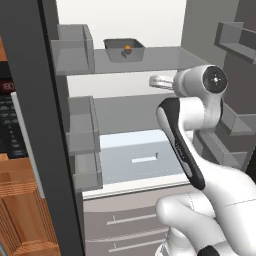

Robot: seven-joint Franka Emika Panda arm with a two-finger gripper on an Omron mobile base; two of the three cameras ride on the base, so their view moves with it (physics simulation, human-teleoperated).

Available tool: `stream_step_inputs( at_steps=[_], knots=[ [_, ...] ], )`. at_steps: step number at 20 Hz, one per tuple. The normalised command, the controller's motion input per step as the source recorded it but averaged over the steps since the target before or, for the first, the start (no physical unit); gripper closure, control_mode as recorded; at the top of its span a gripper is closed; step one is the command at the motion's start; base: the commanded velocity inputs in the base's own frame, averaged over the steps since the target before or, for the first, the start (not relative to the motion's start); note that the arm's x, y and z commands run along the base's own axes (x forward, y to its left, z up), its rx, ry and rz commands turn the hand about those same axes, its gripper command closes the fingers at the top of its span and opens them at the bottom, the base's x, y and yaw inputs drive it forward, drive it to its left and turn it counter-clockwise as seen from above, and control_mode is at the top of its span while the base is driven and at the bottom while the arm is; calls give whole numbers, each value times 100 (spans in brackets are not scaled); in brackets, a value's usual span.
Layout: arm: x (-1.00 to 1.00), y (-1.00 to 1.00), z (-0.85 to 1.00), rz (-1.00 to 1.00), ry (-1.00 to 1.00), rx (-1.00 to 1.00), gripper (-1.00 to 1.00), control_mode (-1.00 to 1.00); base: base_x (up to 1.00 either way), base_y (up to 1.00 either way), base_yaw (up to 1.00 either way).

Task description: Place the tupperware containing the shrimp and carrot meal in the microwave. Close the microwave door and press the start button to reheat the meal.

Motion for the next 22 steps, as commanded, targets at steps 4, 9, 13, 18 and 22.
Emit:
stream_step_inputs(
  at_steps=[4, 9, 13, 18, 22],
  knots=[
    [8, 15, 62, -16, 1, 22, -100, -100, 0, 0, 0],
    [11, 6, 48, -4, 2, 23, -100, -100, 0, 0, 0],
    [19, 0, 17, 1, 0, 21, -100, -100, 0, 0, 0],
    [26, 6, 1, 8, 0, 11, -100, -100, 0, 0, 0],
    [56, 13, 0, 6, 3, 1, -100, -100, 0, 0, 0]
  ],
)
